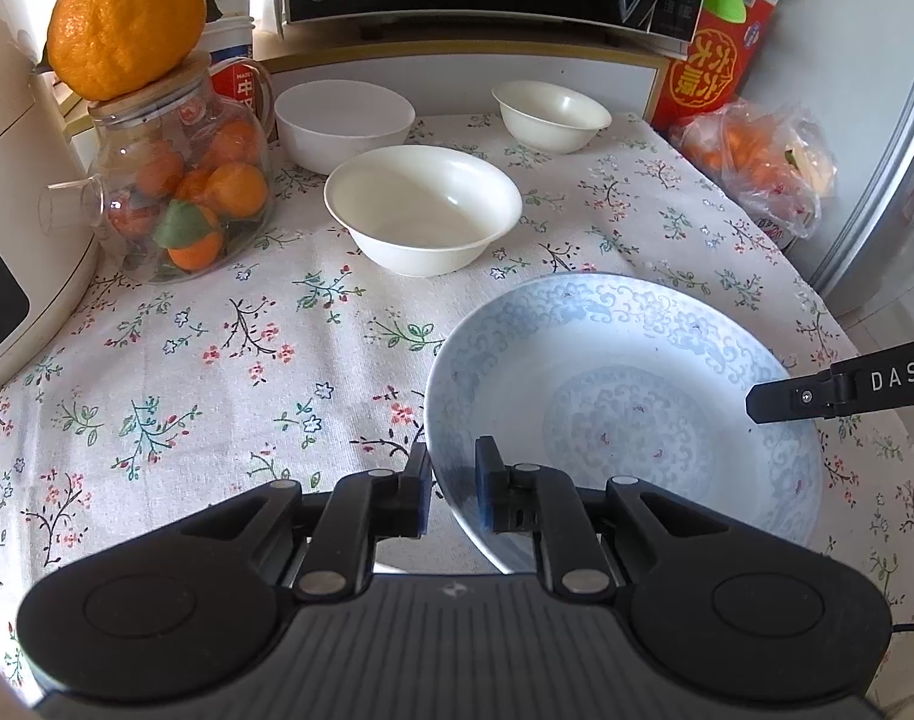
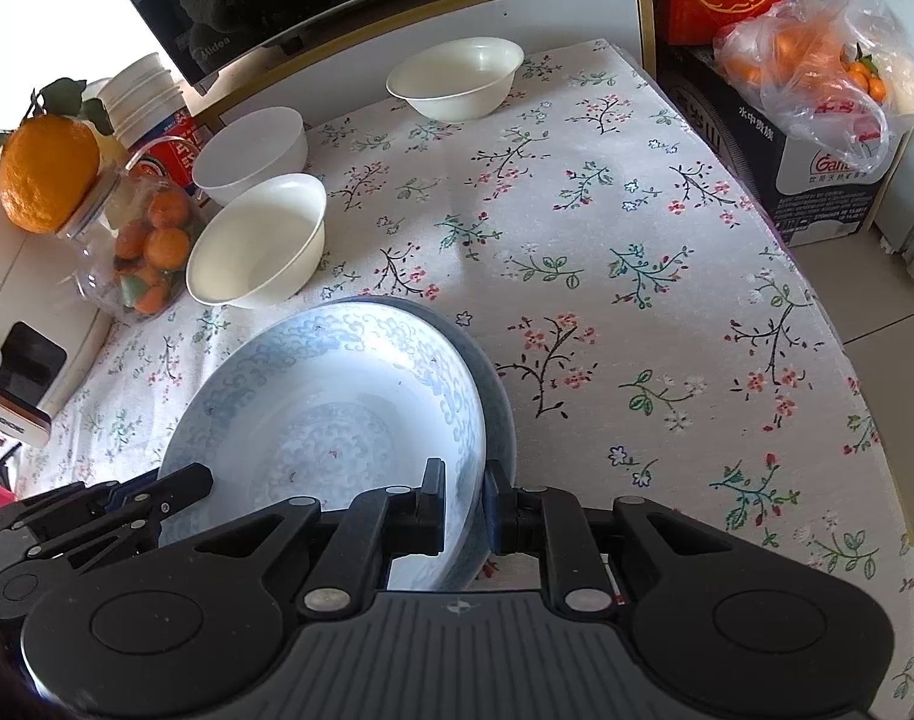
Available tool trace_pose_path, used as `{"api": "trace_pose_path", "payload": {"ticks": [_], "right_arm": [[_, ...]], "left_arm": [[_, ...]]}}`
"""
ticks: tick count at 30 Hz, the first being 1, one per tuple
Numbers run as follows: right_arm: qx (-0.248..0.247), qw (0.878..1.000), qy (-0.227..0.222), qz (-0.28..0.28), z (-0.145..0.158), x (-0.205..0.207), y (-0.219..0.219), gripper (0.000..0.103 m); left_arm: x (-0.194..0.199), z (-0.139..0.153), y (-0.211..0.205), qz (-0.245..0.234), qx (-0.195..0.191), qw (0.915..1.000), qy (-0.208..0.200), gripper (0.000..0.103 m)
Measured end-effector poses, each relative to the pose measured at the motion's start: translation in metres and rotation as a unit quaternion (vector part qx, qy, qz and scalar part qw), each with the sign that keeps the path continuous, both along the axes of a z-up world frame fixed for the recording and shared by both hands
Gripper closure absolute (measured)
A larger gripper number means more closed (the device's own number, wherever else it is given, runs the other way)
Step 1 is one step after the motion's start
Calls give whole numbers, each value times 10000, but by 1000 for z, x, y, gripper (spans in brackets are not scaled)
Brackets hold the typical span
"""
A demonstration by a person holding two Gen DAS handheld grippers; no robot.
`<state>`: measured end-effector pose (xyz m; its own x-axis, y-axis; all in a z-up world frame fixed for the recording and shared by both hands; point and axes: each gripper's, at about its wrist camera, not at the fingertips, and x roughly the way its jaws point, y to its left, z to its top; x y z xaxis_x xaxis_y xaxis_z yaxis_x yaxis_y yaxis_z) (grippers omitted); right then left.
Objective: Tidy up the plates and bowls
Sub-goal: 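Lower the second plate onto the first plate and open both grippers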
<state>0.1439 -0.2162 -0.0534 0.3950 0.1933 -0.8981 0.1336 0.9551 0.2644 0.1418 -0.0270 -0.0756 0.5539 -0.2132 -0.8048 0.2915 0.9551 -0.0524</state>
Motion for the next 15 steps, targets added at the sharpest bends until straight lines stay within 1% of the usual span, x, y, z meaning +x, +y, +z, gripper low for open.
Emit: {"api": "trace_pose_path", "payload": {"ticks": [7, 15], "right_arm": [[-136, 9999, -71, 46, 2, 0, 1, 90], [-712, 9964, -260, 371, 4, -4, 16, 90]], "left_arm": [[0, -3, -4, -41, 69, 10000, -19, 88], [0, -4, -5, -68, 106, 9999, -35, 87]]}}
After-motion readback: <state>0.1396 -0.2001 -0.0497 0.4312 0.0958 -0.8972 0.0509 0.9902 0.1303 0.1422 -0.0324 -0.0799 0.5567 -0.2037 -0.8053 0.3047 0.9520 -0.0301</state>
